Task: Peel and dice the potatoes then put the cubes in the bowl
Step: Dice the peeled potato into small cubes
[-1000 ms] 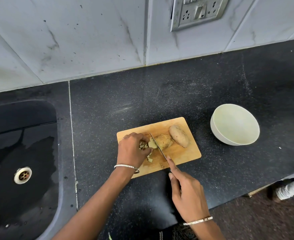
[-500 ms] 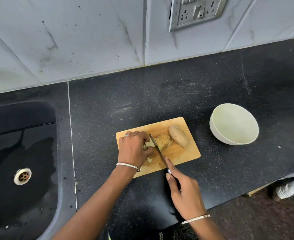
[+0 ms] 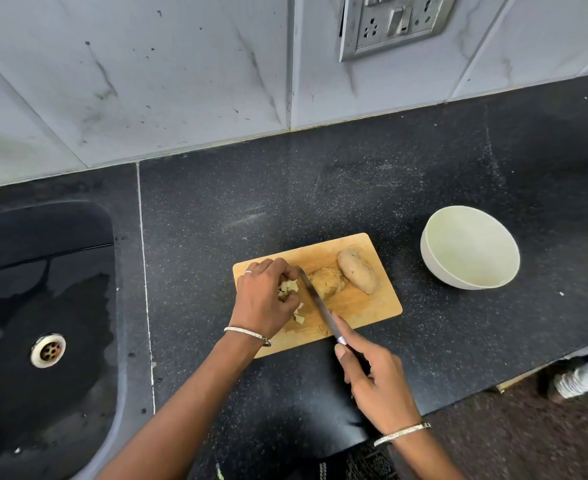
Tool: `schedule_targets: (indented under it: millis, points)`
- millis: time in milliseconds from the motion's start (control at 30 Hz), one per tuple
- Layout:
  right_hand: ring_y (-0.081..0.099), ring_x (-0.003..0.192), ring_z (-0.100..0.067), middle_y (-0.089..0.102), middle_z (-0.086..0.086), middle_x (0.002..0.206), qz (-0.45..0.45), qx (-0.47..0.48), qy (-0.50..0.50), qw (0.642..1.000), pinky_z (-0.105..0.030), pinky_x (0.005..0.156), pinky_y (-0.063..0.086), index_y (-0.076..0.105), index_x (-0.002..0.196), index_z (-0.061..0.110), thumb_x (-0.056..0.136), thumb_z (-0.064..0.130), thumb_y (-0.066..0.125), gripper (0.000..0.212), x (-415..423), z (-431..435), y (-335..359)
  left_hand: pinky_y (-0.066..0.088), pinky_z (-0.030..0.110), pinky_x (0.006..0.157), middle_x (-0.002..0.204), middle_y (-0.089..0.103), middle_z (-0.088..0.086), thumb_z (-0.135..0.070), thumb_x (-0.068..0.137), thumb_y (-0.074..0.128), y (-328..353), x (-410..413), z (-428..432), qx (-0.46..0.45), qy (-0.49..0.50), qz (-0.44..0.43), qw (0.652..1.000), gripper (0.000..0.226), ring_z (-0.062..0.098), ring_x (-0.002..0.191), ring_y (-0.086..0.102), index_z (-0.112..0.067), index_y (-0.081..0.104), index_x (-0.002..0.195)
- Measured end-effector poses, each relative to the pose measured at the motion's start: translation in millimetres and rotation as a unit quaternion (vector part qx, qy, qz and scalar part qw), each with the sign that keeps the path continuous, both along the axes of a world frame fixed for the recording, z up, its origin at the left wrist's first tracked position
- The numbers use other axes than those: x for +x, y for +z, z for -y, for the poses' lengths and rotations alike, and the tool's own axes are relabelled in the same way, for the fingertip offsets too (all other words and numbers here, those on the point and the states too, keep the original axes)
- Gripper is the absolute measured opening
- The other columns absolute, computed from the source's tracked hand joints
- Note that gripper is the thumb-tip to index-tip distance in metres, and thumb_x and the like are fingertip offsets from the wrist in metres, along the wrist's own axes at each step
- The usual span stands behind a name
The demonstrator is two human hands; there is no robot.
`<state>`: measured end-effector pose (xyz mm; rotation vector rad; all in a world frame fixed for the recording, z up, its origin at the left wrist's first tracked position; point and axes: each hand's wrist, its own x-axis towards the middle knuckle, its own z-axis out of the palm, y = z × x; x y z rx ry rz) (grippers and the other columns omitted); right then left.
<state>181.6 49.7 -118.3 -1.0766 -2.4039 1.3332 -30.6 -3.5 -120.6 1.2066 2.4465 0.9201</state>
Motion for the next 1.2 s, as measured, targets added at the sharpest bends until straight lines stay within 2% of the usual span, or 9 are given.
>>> schedule_targets:
  millis: [167,300,400,500,600,667,867,1067,1200]
  points:
    - [0.038,0.043,-0.014,0.066,-0.012,0.116,0.033,0.068,0.018,0.997,-0.035,0.047,0.042,0.034,0.138,0.064,0.100,0.031,0.053,0.054,3,2,2,0.043,0.026,0.073,0.084,0.058,-0.012,-0.015,0.069,0.069,3,0,1,0.009,0.001,0.017,1.000,0.022,0.011,0.080,0.050,-0.027,0.060,0.085]
    - [0.045,0.045,-0.006,0.052,0.030,0.128,0.007,0.036,0.018,0.999,-0.022,0.049,0.042,0.042,0.136,0.059,0.099,0.026,0.056,0.052,-1,9,6,0.040,0.022,0.069,0.083,0.060,-0.014,-0.015,0.068,0.067,5,-2,1,0.014,0.007,0.029,0.999,0.020,0.009,0.078,0.052,-0.027,0.061,0.083]
    - [0.054,0.051,-0.010,0.057,0.029,0.127,0.006,0.023,0.004,1.000,-0.031,0.054,0.052,0.040,0.136,0.062,0.099,0.028,0.055,0.052,3,3,9,0.044,0.017,0.067,0.081,0.062,-0.019,-0.012,0.070,0.065,8,-3,3,0.035,0.023,0.053,0.998,0.020,0.004,0.074,0.056,-0.028,0.061,0.080]
    - [0.056,0.053,-0.024,0.073,0.013,0.108,0.010,0.027,-0.010,1.000,-0.037,0.051,0.049,0.044,0.134,0.061,0.098,0.029,0.057,0.050,15,-6,12,0.039,0.018,0.069,0.083,0.063,-0.018,-0.013,0.073,0.064,11,-3,6,0.038,0.025,0.023,0.999,0.017,0.005,0.077,0.056,-0.027,0.061,0.082]
    - [0.050,0.046,-0.004,0.062,0.031,0.072,-0.025,0.006,-0.041,0.999,-0.018,0.045,0.039,0.055,0.132,0.048,0.095,0.020,0.062,0.046,27,-10,19,0.042,0.029,0.075,0.086,0.064,-0.014,-0.025,0.075,0.060,12,2,9,0.036,-0.035,-0.061,0.997,0.013,0.013,0.083,0.055,-0.029,0.068,0.084]
    - [0.050,0.044,-0.003,0.059,0.028,0.068,-0.049,-0.010,-0.068,0.996,-0.012,0.047,0.037,0.058,0.131,0.046,0.095,0.019,0.062,0.045,31,-13,21,0.041,0.034,0.073,0.089,0.064,-0.017,-0.035,0.076,0.060,11,12,10,0.003,-0.094,-0.099,0.991,0.012,0.015,0.088,0.052,-0.034,0.069,0.084]
    - [0.045,0.046,-0.003,0.062,0.022,0.067,-0.073,-0.024,-0.084,0.993,-0.021,0.046,0.037,0.057,0.131,0.048,0.095,0.021,0.060,0.045,33,-10,20,0.016,0.031,0.072,0.090,0.057,-0.018,-0.048,0.074,0.072,-2,34,8,-0.043,-0.172,-0.151,0.973,0.013,0.014,0.096,0.044,-0.037,0.071,0.081]
    - [0.037,0.044,-0.018,0.059,0.004,0.060,-0.055,-0.017,-0.061,0.997,-0.035,0.041,0.037,0.050,0.134,0.055,0.097,0.026,0.057,0.047,36,4,13,0.031,0.037,0.071,0.088,0.060,-0.014,-0.046,0.079,0.067,-1,35,5,-0.058,-0.120,-0.214,0.968,0.015,0.017,0.090,0.048,-0.031,0.068,0.075]
    - [0.036,0.046,-0.015,0.062,0.028,0.070,-0.033,0.021,-0.050,0.998,-0.033,0.042,0.037,0.047,0.136,0.055,0.097,0.027,0.058,0.049,39,10,9,0.038,0.037,0.067,0.084,0.059,-0.009,-0.043,0.079,0.072,-3,29,6,-0.041,-0.029,-0.179,0.983,0.015,0.020,0.083,0.050,-0.029,0.068,0.073]
